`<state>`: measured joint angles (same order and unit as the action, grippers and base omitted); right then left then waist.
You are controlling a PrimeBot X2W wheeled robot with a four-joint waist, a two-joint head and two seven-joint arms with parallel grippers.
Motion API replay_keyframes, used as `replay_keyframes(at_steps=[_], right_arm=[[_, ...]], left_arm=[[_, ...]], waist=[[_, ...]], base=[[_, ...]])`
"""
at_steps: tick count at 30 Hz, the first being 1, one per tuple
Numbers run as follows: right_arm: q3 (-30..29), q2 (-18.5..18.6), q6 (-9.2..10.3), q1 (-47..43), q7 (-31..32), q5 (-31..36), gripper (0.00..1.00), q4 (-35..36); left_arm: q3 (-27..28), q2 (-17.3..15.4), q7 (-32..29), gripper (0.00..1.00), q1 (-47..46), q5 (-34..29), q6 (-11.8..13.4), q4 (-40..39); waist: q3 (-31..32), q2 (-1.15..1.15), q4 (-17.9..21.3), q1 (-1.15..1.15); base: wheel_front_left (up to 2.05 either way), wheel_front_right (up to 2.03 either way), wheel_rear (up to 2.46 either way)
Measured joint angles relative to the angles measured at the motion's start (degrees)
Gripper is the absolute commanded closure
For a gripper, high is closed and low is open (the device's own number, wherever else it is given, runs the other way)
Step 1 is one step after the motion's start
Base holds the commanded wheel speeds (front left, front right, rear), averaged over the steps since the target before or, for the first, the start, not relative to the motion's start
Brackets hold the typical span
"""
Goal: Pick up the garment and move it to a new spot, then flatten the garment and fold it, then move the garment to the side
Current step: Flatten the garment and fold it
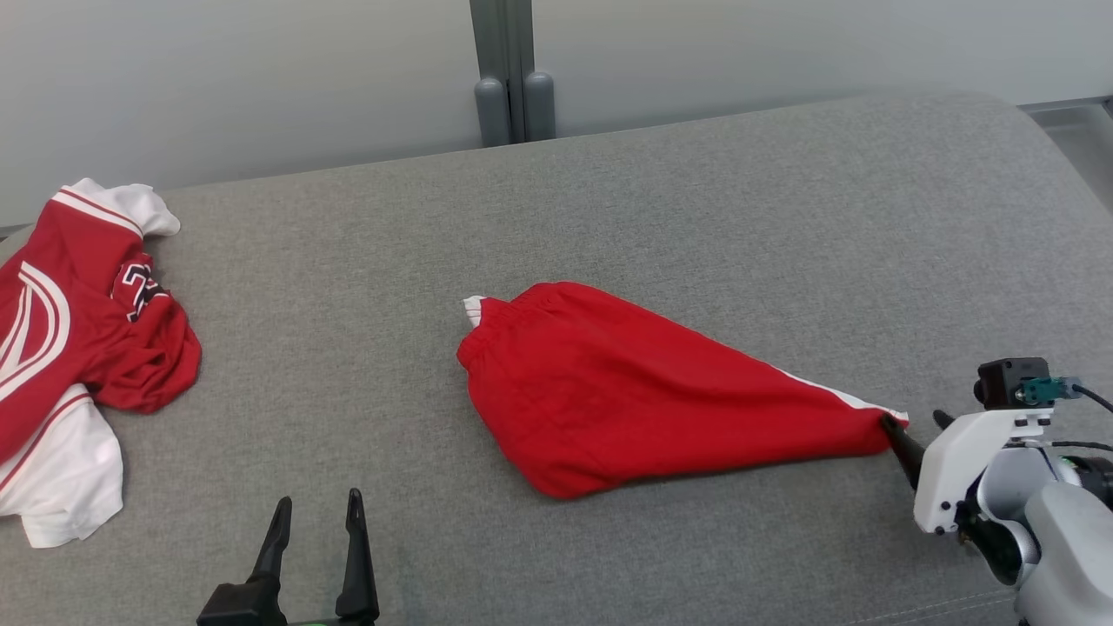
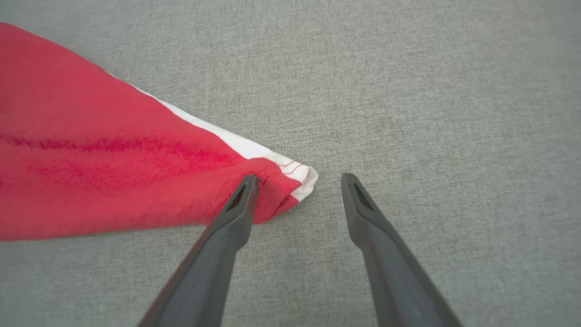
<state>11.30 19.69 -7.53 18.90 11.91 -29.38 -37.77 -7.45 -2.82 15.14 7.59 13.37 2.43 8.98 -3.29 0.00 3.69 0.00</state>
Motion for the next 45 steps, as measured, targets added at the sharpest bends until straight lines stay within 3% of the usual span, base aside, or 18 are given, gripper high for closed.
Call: replay_keyframes(at_steps=[6, 15, 19, 26, 45], right_arm=[[-6.2, 1.8, -0.01, -0.5, -10.3, 9.1, 0.00, 0.0], [-15.7, -4.3, 0.00, -7.9, -25.9, 23.8, 0.00, 9.0], [-16.8, -7.9, -0.01, -12.0, -26.8, 28.2, 0.00, 15.9], [-17.2, -12.7, -0.01, -19.6, -27.0, 29.5, 0.00, 26.9], [-11.1, -15.9, -0.01, -25.1, -27.0, 28.4, 0.00, 31.0]], left_arm=[[0.0, 0.0, 0.0, 0.00, 0.0, 0.1, 0.1, -0.1], [0.6, 0.0, 0.0, 0.00, 0.3, 0.2, 0.4, -0.6], [1.3, 0.0, 0.0, 0.00, 0.1, 0.1, 0.2, -0.6], [1.8, 0.0, 0.0, 0.00, -0.4, -0.4, -0.3, -0.6], [2.1, 0.0, 0.0, 0.00, -0.6, -0.9, -0.8, 0.1]], waist=[[0.2, 0.00, -0.7, 0.00], [0.5, 0.00, -0.6, 0.00], [0.0, 0.00, -0.2, 0.00], [-0.7, 0.00, 0.0, 0.00], [0.4, 0.00, 0.0, 0.00]], base=[[0.00, 0.00, 0.00], [0.00, 0.00, 0.00], [0.00, 0.00, 0.00], [0.00, 0.00, 0.00], [0.00, 0.00, 0.00]])
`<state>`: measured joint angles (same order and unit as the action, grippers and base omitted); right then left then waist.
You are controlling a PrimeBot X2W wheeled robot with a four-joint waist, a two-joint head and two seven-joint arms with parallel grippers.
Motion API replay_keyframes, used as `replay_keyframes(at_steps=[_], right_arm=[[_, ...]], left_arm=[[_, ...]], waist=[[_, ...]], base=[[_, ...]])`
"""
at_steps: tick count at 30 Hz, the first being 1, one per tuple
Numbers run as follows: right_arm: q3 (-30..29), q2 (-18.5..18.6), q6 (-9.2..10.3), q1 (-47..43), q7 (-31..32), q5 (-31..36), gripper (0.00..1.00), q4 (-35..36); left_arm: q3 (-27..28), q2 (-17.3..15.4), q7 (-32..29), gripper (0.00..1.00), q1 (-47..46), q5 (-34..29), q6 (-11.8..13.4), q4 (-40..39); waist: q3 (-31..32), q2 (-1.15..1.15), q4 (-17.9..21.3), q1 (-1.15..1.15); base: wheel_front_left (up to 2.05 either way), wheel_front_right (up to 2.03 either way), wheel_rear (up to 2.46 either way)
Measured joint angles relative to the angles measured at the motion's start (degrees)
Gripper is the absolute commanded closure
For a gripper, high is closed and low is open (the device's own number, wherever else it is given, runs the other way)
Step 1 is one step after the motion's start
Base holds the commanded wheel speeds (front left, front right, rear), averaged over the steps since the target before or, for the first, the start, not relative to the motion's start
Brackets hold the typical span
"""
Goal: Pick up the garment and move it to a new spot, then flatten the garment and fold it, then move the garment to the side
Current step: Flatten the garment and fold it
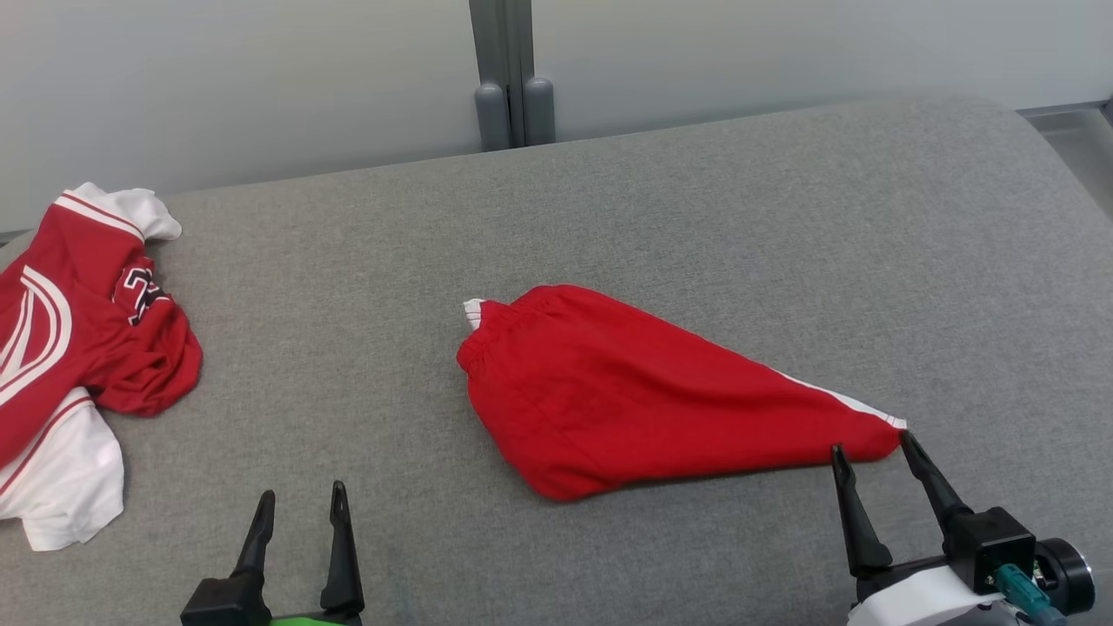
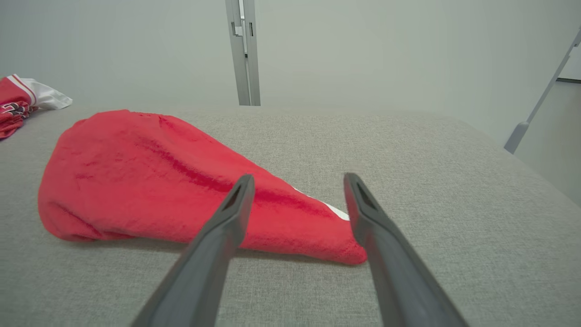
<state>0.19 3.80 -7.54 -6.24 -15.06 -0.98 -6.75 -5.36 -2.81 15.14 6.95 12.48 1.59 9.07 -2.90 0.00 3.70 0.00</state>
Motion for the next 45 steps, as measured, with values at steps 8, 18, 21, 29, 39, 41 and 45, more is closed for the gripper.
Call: replay_keyframes(at_steps=[8, 18, 21, 29, 39, 41, 45], right_arm=[[1.6, 0.0, 0.00, 1.2, 0.0, 0.0, 0.00, 0.1], [3.9, -0.4, 0.01, 4.4, 0.0, -0.9, 0.00, 0.9], [4.1, -0.5, 0.00, 4.9, 0.0, -1.0, 0.00, 0.9], [5.7, -0.8, 0.01, 6.7, 0.0, -1.4, 0.00, 1.0], [7.0, -0.9, 0.01, 6.4, 0.0, -3.4, 0.00, 1.1], [7.1, -0.9, 0.01, 6.3, 0.0, -3.5, 0.00, 1.0], [7.2, -0.9, 0.01, 6.0, 0.0, -3.6, 0.00, 0.8]], left_arm=[[-1.4, 0.0, 0.0, 0.00, -5.1, 0.1, -2.3, 0.7], [-11.1, 0.0, -7.9, 0.00, -31.9, 2.6, -7.6, 17.5], [-14.3, 0.0, -14.3, 0.00, -38.5, 5.3, -8.1, 21.3], [-17.7, -0.3, -27.3, 0.00, -50.8, 8.2, -7.6, 33.3], [-17.9, -2.2, -37.6, 0.00, -56.4, 9.2, -7.3, 46.6], [-18.1, -2.0, -39.5, 0.00, -56.8, 10.1, -7.7, 47.9], [-18.9, -1.7, -40.6, 0.57, -56.8, 11.7, -8.5, 48.8]], waist=[[-1.1, 0.00, 0.8, 0.00], [-5.7, 0.00, 4.9, 0.00], [-7.0, 0.00, 6.3, 0.00], [-9.8, 0.00, 10.3, 0.00], [-11.2, 0.00, 12.7, 0.00], [-10.9, 0.00, 12.6, 0.00], [-10.4, 0.00, 12.3, 0.00]], base=[[0.00, 0.00, 0.00], [0.00, 0.00, 0.00], [0.00, 0.00, 0.00], [0.00, 0.00, 0.00], [0.00, 0.00, 0.00], [0.00, 0.00, 0.00], [0.00, 0.00, 0.00]])
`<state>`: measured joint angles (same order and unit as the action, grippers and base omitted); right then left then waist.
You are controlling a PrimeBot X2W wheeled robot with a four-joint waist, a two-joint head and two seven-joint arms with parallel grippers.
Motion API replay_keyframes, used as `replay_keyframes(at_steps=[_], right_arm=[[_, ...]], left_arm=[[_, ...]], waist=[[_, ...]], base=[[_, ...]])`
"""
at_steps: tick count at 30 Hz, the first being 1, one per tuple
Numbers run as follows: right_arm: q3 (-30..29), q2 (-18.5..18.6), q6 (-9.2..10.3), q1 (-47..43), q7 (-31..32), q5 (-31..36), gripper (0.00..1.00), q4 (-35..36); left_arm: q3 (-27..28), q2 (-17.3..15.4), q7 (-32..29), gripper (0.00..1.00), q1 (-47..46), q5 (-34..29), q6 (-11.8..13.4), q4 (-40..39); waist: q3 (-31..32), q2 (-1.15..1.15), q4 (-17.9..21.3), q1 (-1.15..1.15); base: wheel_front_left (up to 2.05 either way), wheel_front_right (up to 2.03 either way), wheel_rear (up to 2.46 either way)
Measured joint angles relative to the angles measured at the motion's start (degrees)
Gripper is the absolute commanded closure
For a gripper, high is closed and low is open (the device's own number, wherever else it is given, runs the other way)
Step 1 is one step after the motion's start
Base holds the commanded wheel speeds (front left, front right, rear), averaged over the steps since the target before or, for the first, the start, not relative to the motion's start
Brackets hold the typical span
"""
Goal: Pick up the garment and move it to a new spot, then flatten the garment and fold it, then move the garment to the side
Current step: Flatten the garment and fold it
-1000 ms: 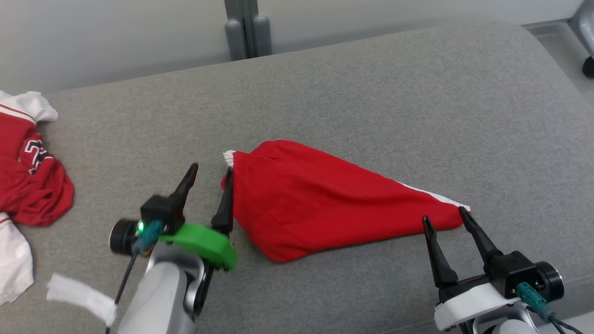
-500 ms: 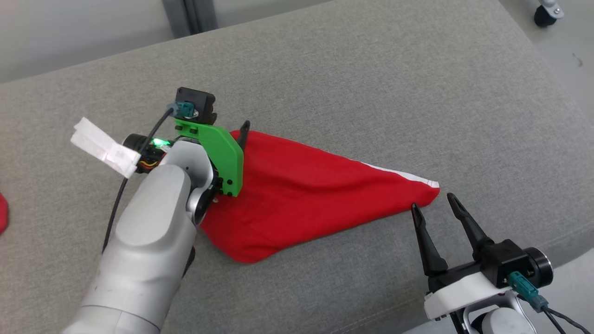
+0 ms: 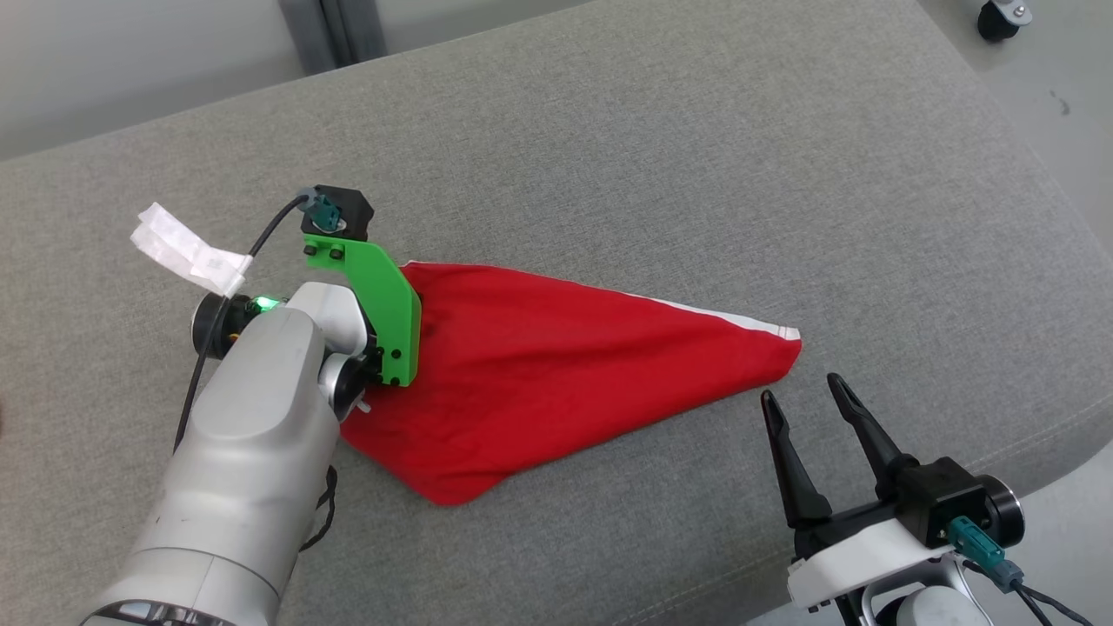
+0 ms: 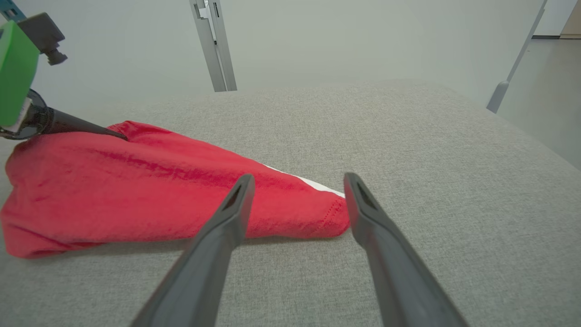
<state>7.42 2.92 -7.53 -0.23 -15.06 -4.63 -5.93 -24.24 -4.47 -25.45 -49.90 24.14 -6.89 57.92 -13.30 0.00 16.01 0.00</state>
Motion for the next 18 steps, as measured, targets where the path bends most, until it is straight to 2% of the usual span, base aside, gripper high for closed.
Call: replay_keyframes(at_steps=[1, 2, 10, 18], right_arm=[[0.0, 0.0, 0.00, 0.0, 0.0, -0.1, 0.00, 0.0], [0.0, 0.0, 0.00, 0.0, 0.0, -0.2, 0.00, -0.1], [0.0, 0.0, 0.00, -0.3, 0.0, -0.2, 0.00, -0.4], [-0.8, 0.0, 0.00, -0.9, 0.0, -0.3, 0.00, -1.1]], left_arm=[[-0.4, 0.0, 0.2, 0.86, 0.0, 0.0, -0.2, 0.0], [-1.0, 0.1, 0.7, 1.00, 0.0, 0.1, -0.2, 0.0], [-3.0, 0.3, 8.6, 1.00, 0.1, 2.5, -0.4, -2.3], [-1.9, 0.3, 24.7, 1.00, -1.5, 4.0, -0.5, -4.9]], waist=[[0.1, 0.00, 0.0, 0.00], [0.2, 0.00, -0.1, 0.00], [1.1, 0.00, -0.5, 0.00], [2.7, 0.00, -0.4, 0.00]], base=[[0.00, 0.00, 0.00], [0.00, 0.00, 0.00], [0.00, 0.00, 0.00], [0.00, 0.00, 0.00]])
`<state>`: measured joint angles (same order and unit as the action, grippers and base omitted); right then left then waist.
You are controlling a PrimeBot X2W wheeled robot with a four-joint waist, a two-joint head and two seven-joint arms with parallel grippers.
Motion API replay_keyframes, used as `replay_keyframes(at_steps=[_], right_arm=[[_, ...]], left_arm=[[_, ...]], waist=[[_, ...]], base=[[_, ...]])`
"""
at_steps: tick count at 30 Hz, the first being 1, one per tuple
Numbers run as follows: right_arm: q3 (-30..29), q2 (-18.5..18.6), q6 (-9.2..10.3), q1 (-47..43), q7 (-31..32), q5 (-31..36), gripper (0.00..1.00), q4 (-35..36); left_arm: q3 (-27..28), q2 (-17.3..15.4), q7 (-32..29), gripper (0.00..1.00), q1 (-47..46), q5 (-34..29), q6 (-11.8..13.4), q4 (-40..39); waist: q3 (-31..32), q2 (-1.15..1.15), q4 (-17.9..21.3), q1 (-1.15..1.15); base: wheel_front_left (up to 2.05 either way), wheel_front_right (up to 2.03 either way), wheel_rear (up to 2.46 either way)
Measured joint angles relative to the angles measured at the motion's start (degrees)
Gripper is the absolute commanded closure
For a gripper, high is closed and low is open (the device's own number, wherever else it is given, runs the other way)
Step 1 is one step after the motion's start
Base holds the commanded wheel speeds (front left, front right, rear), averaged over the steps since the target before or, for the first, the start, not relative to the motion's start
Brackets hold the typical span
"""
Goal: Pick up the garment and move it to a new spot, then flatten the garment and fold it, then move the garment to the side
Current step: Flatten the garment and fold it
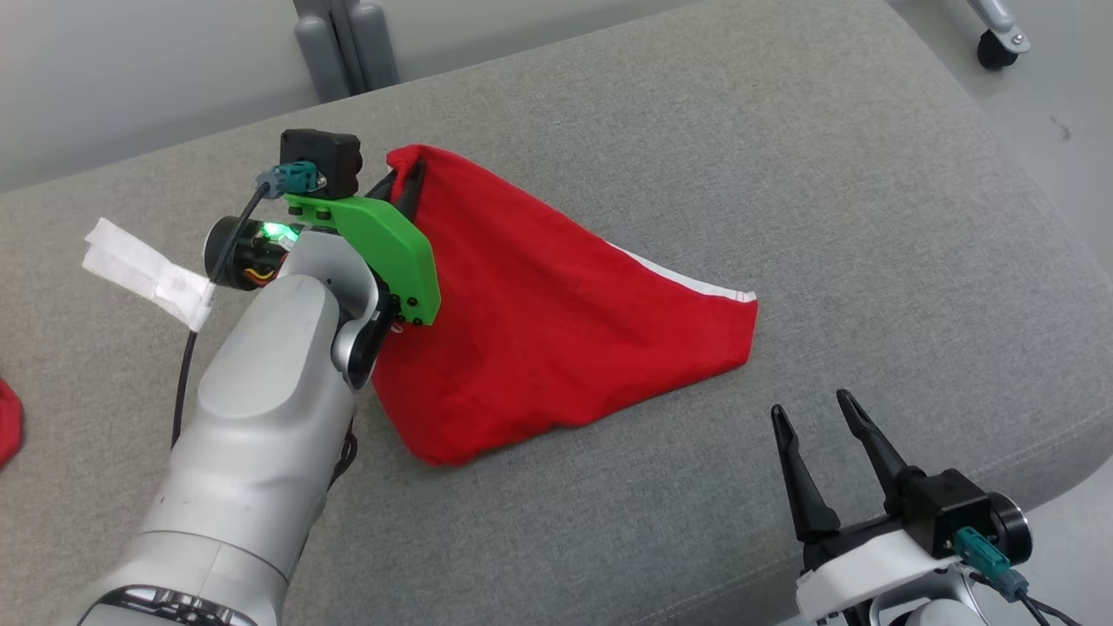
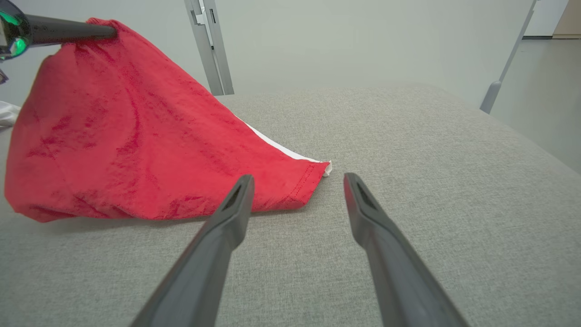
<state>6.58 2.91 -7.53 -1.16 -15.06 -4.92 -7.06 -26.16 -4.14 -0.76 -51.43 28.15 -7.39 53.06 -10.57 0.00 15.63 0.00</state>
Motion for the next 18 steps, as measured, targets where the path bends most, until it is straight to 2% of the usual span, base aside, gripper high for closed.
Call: replay_keyframes(at_steps=[4, 8, 18], right_arm=[[-1.6, 0.0, 0.00, -2.1, 0.0, 0.0, 0.00, -0.2], [-3.3, 0.0, 0.00, -3.9, 0.0, 0.0, 0.00, -0.2], [-5.1, 0.0, 0.00, -6.0, 0.0, -0.5, 0.00, -0.2]], left_arm=[[-2.0, 0.3, 7.4, 1.00, 1.0, 1.8, 0.0, -4.2], [-5.1, -0.1, 13.3, 1.00, 6.5, 4.0, 0.0, -10.7], [-10.7, -6.2, 15.5, 1.00, 30.3, 6.2, 0.0, -28.1]], waist=[[1.7, 0.00, -0.2, 0.00], [3.5, 0.00, -1.1, 0.00], [6.4, 0.00, -5.7, 0.00]], base=[[0.00, 0.00, 0.00], [0.00, 0.00, 0.00], [0.00, 0.00, 0.00]])
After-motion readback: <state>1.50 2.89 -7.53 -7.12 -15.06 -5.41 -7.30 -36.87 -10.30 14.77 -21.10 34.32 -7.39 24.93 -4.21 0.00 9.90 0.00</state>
